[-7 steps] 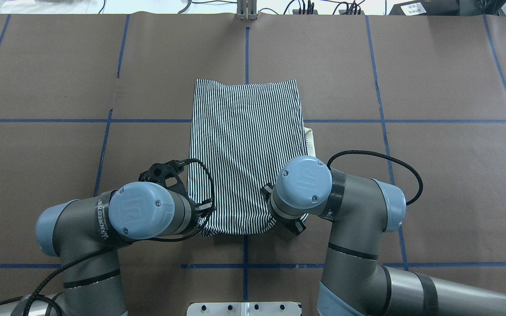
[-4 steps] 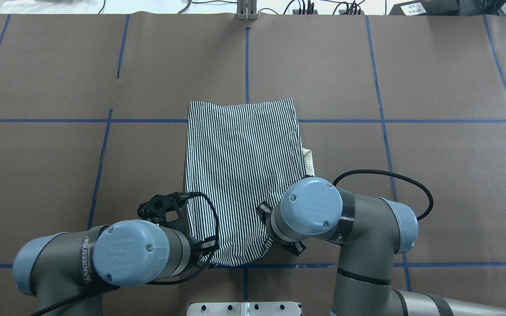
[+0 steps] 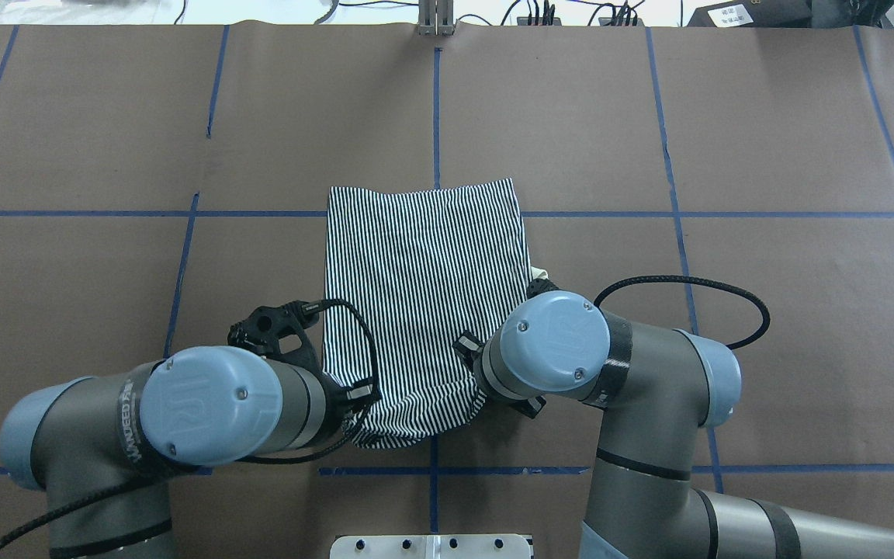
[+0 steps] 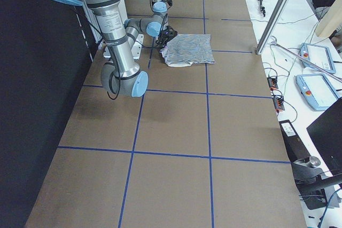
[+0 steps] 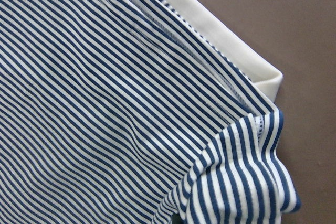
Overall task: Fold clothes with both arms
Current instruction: 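Lift the near edge with both grippers and fold it toward the far edge, then release the shirt and raise both grippers away from it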
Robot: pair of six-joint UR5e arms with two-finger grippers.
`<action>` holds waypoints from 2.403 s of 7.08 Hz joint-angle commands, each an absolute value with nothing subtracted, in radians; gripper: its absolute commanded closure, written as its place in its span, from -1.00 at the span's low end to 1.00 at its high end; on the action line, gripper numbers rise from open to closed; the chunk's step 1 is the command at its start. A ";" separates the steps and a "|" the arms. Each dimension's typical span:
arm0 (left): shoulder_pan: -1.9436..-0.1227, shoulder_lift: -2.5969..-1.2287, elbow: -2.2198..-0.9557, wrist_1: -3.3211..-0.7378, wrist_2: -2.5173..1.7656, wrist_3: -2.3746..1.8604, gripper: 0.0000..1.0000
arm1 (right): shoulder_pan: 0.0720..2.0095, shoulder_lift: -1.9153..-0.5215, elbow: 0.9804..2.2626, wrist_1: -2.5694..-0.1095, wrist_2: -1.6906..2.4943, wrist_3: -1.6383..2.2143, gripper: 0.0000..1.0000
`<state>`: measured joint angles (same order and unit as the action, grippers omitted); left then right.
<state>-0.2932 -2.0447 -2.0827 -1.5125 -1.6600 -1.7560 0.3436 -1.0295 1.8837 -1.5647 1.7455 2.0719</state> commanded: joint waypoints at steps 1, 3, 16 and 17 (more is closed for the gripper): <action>-0.374 -2.049 -1.978 -1.624 -1.658 -1.773 1.00 | 0.376 -1.023 1.846 -1.563 1.741 2.007 1.00; -0.400 -2.054 -1.933 -1.675 -1.661 -1.784 1.00 | 0.417 -0.990 1.818 -1.565 1.738 1.996 1.00; -0.700 -2.243 -1.401 -1.973 -1.717 -1.441 -0.70 | 0.968 -0.659 1.055 -1.137 2.046 1.481 -1.00; -0.699 -2.246 -1.408 -1.968 -1.717 -1.430 -0.58 | 0.971 -0.661 1.054 -1.137 2.046 1.477 -1.00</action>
